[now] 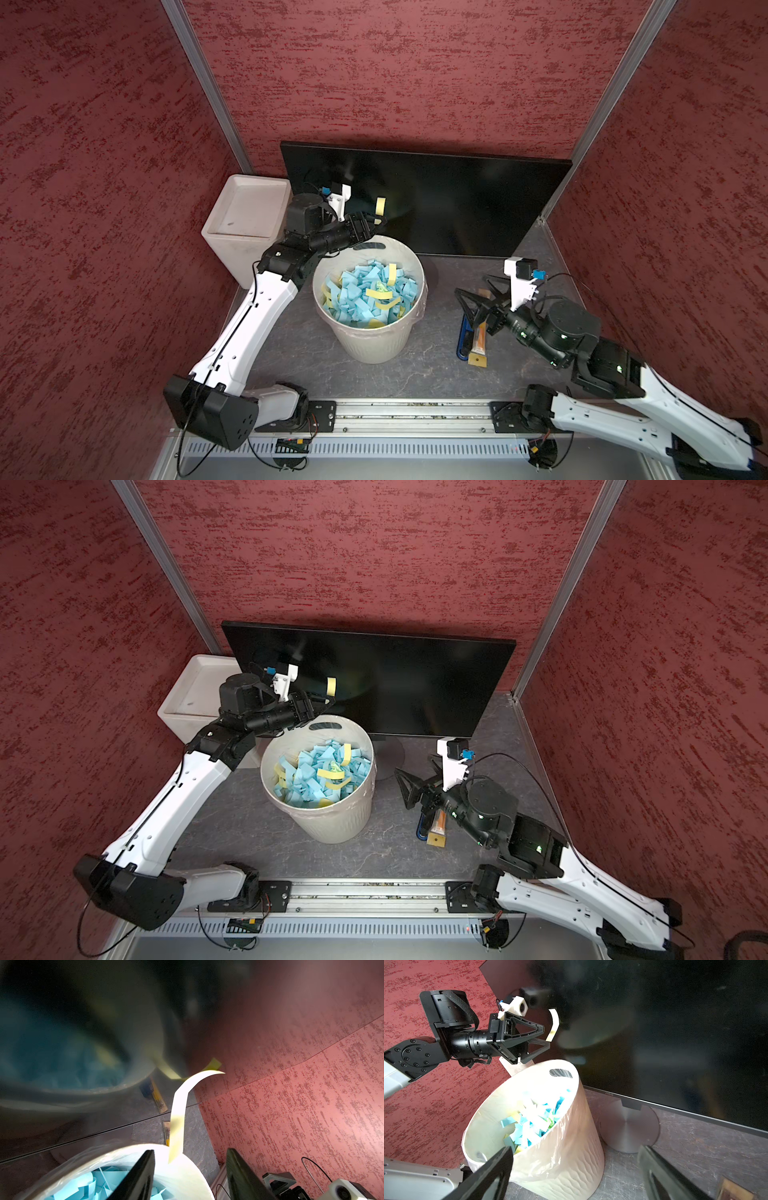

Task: Remove the sticky note from the monitor
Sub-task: Tear off the sticky note from the monitor.

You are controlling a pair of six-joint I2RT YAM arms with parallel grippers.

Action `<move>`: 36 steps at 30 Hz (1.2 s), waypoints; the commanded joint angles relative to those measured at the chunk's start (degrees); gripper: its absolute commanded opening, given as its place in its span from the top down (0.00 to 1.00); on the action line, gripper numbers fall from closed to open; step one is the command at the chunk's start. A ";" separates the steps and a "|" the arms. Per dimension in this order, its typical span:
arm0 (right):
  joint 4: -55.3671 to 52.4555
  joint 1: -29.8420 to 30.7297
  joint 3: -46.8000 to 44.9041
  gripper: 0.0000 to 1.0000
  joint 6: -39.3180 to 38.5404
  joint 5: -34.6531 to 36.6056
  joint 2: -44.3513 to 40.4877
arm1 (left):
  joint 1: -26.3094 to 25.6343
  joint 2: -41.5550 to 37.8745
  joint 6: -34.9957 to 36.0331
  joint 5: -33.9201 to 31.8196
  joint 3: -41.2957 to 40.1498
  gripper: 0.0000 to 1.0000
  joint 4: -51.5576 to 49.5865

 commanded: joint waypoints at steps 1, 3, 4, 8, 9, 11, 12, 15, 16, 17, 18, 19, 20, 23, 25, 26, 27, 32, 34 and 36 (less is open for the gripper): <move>0.17 0.41 -0.54 0.02 -0.25 1.31 -0.63 | 0.22 1.00 -1.03 -1.11 0.46 0.45 3.59; 0.37 0.42 -0.76 0.02 -0.18 1.31 -0.65 | 0.12 0.91 -1.38 -1.21 -0.08 0.47 4.22; 0.42 0.44 -0.81 0.02 -0.15 1.31 -0.59 | 0.10 0.83 -1.47 -1.48 -0.32 0.48 4.51; 0.65 0.42 -1.03 0.02 0.09 1.31 -0.60 | -0.61 0.47 -1.72 -3.19 -1.13 0.52 5.51; 0.65 0.42 -1.01 0.02 0.10 1.24 -0.59 | -0.81 0.47 -1.75 -3.54 -1.24 0.53 5.64; 0.52 0.45 -1.00 0.02 0.12 1.31 -0.60 | -1.21 0.42 -1.69 -4.42 -1.36 0.55 5.79; 0.46 0.45 -1.00 0.02 0.18 1.31 -0.65 | -1.42 0.42 -1.70 -4.86 -1.44 0.56 5.94; 0.40 0.42 -1.09 0.02 0.36 1.38 -0.88 | -1.81 0.44 -1.68 -5.86 -1.65 0.60 6.06; 0.32 0.41 -1.17 0.02 0.34 1.39 -0.93 | -1.94 0.39 -1.60 -6.19 -1.76 0.62 6.11; 0.29 0.42 -1.17 0.02 0.43 1.40 -1.00 | -1.99 0.31 -1.63 -6.51 -1.96 0.63 6.07; 0.20 0.46 -1.18 0.02 0.40 1.40 -1.04 | -2.10 0.17 -1.59 -6.82 -2.03 0.65 6.16; 0.22 0.45 -1.26 0.02 0.53 1.40 -1.15 | -2.23 0.08 -1.55 -7.07 -2.14 0.67 6.13; 0.19 0.42 -1.33 0.02 0.53 1.42 -1.18 | -2.30 -0.02 -1.37 -7.41 -2.27 0.69 5.96; 0.18 0.46 -1.47 0.02 0.66 1.48 -1.30 | -2.50 -0.44 -1.16 -8.12 -2.49 0.76 5.60; 0.18 0.44 -1.57 0.02 0.70 1.47 -1.31 | -2.58 -0.86 -1.03 -8.64 -2.74 0.81 5.37; 0.22 0.47 -1.53 0.02 0.79 1.48 -1.32 | -2.60 -1.04 -0.89 -8.95 -2.82 0.84 5.19; 0.19 0.41 -1.53 0.02 0.81 1.48 -1.31 | -2.65 -1.22 -0.78 -9.11 -2.86 0.86 4.99; 0.12 0.40 -1.36 0.02 0.90 1.44 -1.32 | -2.90 -2.17 -0.13 -9.87 -3.28 0.95 3.92; -0.04 0.46 -1.27 0.02 0.85 1.48 -1.31 | -2.94 -2.71 -0.05 -10.06 -3.40 0.98 3.54; -0.28 0.47 -1.10 0.02 0.89 1.65 -1.38 | -3.15 -3.20 0.17 -10.05 -3.40 0.99 2.98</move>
